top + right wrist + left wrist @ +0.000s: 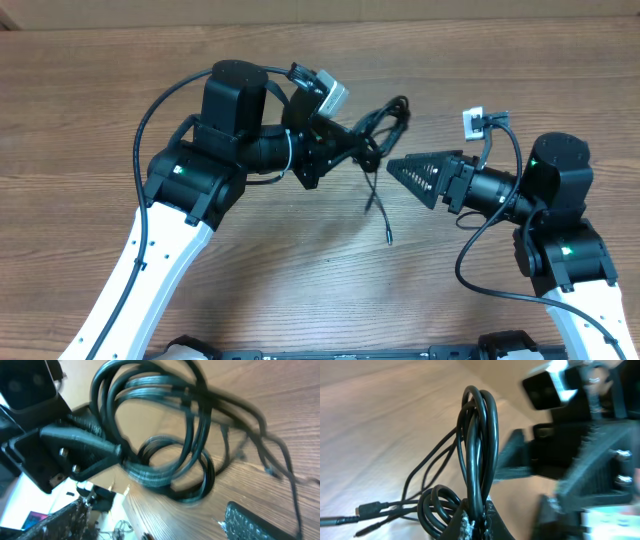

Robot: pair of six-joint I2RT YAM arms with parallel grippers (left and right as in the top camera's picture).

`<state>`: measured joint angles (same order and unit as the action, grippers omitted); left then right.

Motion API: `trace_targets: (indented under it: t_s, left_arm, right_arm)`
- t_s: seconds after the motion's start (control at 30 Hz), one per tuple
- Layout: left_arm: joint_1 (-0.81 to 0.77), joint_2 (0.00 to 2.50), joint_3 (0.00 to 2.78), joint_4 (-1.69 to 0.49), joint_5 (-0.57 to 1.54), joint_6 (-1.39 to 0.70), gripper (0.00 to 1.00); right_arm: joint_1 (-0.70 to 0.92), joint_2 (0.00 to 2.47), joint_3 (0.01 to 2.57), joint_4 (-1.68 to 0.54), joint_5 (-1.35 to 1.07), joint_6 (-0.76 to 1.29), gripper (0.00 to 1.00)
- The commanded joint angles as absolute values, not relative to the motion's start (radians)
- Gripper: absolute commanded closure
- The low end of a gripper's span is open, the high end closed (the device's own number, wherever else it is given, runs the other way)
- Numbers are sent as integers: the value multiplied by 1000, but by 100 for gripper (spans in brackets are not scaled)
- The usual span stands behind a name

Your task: Untangle cables

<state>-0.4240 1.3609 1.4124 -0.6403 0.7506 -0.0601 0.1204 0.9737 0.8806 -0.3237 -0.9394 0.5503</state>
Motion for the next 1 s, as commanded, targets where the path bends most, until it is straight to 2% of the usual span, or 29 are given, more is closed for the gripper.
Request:
trace_targets:
  t_s: [0.0, 0.07, 0.17, 0.23, 0.37, 0.4, 0.53, 0.67, 0.7, 0.73, 0.83, 0.97]
  left_arm:
    - [-426, 1361, 1422, -657, 564, 84, 96]
    - [-426, 1361, 1422, -679, 519, 87, 96]
    - [-437, 1361, 1422, -682, 558, 87, 96]
    - [-484, 1361, 1422, -673, 599, 86, 96]
    - [-570, 1361, 1422, -641, 599, 86, 96]
    - [-584, 1361, 1422, -632, 599, 86, 96]
    - [-611, 1361, 1422, -616, 595, 80, 96]
    - [-611, 1361, 1422, -615, 636, 64, 96]
    - [-611, 1361, 1422, -615, 656, 64, 96]
    - [-611, 1361, 1422, -616, 656, 64, 96]
    - [-611, 1361, 1422, -612, 655, 64, 96]
    - [-607, 1361, 1422, -608, 654, 59, 96]
  right_arm:
    - [123, 967, 892, -310, -989, 474, 13]
    - [123, 967, 892, -257, -1058, 481, 13]
    - [123, 967, 892, -159, -1084, 559, 11]
    - [123, 967, 892, -79, -1083, 580, 11]
    - [123, 967, 892, -65, -1078, 580, 12]
    - [123, 967, 892, -65, -1078, 580, 16]
    - [123, 967, 892, -64, -1078, 580, 39]
    - [123, 967, 892, -64, -1069, 580, 44]
    - [123, 967, 892, -64, -1063, 579, 49]
    - [123, 967, 892, -64, -1058, 580, 56]
    - [123, 967, 892, -65, -1057, 580, 96]
    - [123, 967, 892, -65, -1061, 578, 96]
